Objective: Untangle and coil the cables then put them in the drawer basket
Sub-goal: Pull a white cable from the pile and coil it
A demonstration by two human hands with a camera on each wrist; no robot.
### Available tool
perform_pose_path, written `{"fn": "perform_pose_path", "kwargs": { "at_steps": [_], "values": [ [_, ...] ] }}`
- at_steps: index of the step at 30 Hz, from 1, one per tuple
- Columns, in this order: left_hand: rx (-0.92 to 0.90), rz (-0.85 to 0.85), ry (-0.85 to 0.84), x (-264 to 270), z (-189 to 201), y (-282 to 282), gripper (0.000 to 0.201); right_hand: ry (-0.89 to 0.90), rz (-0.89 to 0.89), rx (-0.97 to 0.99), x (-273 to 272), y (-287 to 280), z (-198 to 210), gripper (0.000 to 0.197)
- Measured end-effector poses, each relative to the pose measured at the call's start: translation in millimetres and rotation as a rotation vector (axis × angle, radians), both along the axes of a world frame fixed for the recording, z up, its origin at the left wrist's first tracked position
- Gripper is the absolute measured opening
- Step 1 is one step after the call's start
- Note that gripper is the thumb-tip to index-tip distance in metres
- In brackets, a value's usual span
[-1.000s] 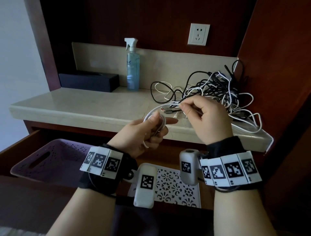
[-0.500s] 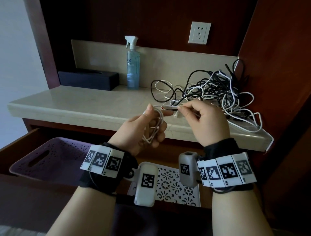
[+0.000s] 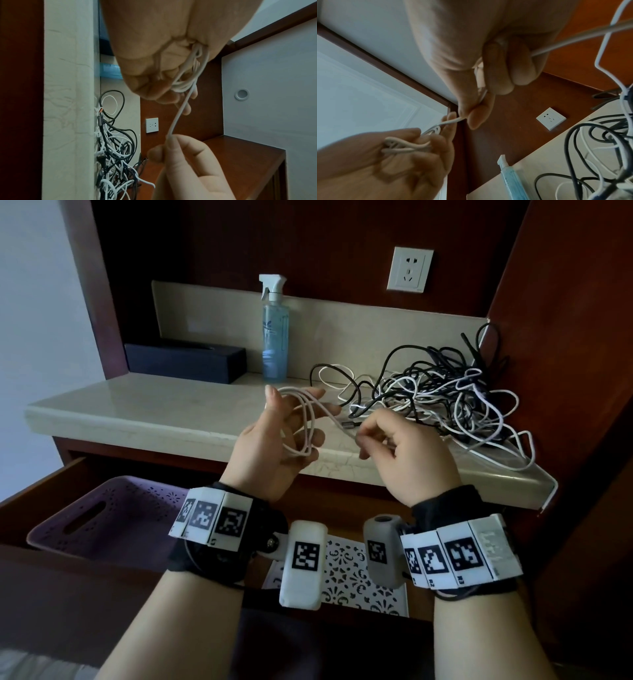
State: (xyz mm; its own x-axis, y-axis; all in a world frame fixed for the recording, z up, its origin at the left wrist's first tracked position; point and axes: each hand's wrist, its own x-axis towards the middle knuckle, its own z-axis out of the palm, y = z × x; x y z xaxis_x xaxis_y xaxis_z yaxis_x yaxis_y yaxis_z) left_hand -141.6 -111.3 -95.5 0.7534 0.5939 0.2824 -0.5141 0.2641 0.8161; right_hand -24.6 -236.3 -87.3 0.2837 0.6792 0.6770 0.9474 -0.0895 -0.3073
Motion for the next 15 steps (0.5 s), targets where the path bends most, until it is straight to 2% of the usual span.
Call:
{"fn": "perform_pose_path", "kwargs": {
  "at_steps": [3,6,9,12,15],
  "values": [
    [0.005,0.064,0.004,1.1,1.4,0.9,0.058,0.034,0.02,-0.101,-5.7,1.1,1.6,0.003],
    [-0.158,0.034,-0.139,-4.2,4.3,0.3,0.055,0.064,0.02,-0.187,-3.7,-1.5,4.2,0.011],
    [-0.24,0.071,-0.212,-12.8,6.0,5.2,0.054,0.083,0.002,-0.209,1.0,-7.3,5.4,0.021],
    [-0.262,0.136,-0.211,-18.6,7.3,11.3,0.054,0.107,-0.021,-0.187,3.3,-11.2,6.0,0.023],
    [-0.257,0.187,-0.174,-21.0,8.3,12.2,0.054,0.057,0.001,-0.189,-0.5,-11.2,8.2,0.02]
  ]
}}
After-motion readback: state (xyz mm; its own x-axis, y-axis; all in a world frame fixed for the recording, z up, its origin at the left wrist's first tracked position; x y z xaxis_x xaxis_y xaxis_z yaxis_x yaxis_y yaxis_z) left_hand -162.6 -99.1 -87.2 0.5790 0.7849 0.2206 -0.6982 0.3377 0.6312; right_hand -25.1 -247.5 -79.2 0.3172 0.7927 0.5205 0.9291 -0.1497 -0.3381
